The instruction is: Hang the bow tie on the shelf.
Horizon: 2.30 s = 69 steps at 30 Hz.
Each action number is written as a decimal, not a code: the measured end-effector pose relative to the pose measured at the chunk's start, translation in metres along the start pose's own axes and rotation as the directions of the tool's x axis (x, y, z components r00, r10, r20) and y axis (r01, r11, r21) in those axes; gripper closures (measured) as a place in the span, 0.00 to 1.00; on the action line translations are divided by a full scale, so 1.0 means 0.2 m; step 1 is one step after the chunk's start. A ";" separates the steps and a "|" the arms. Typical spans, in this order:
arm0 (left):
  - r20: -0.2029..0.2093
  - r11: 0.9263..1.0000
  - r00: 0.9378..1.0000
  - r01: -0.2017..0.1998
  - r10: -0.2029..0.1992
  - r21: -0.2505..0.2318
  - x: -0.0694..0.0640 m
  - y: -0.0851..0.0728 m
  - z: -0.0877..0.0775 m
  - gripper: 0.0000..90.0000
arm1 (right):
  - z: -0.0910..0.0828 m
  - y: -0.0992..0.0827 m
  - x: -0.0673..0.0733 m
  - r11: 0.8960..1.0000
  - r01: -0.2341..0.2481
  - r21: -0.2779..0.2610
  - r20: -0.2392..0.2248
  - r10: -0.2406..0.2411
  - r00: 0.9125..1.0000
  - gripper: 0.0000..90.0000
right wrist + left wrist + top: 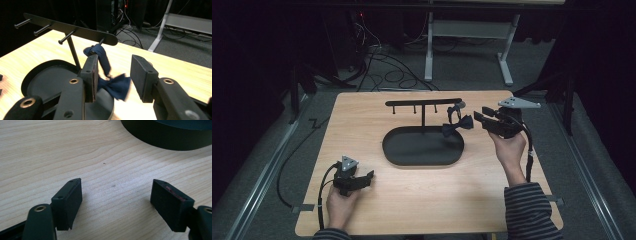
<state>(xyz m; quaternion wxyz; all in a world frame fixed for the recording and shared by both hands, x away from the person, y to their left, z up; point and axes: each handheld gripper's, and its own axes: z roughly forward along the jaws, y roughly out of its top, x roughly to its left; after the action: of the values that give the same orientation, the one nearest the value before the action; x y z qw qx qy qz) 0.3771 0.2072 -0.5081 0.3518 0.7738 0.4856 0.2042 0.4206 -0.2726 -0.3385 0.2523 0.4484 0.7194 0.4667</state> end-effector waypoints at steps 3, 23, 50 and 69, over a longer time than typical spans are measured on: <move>-0.004 1.000 1.000 -0.005 0.005 0.003 0.00 0.00 0.00 0.29 | -0.02 -0.01 -0.01 1.000 -0.003 -0.006 0.000 0.003 1.000 0.67; -0.002 1.000 1.000 -0.005 0.005 0.004 0.00 0.00 0.00 0.29 | -0.10 -0.08 -0.03 0.999 -0.036 -0.035 -0.007 0.036 0.999 0.66; -0.003 1.000 1.000 -0.005 0.005 0.003 0.00 0.00 0.00 0.29 | -0.20 -0.18 -0.07 0.996 -0.070 -0.054 0.017 0.071 0.997 0.65; -0.002 1.000 1.000 -0.004 0.004 0.004 0.00 0.00 0.00 0.29 | -0.28 -0.26 -0.10 0.993 -0.102 -0.061 0.020 0.103 0.994 0.65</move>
<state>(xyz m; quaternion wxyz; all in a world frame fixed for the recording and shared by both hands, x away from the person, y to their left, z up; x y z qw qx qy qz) 0.3769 0.2065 -0.5080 0.3494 0.7752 0.4847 0.2049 0.3643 -0.3239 -0.3623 0.2493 0.4823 0.6782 0.4952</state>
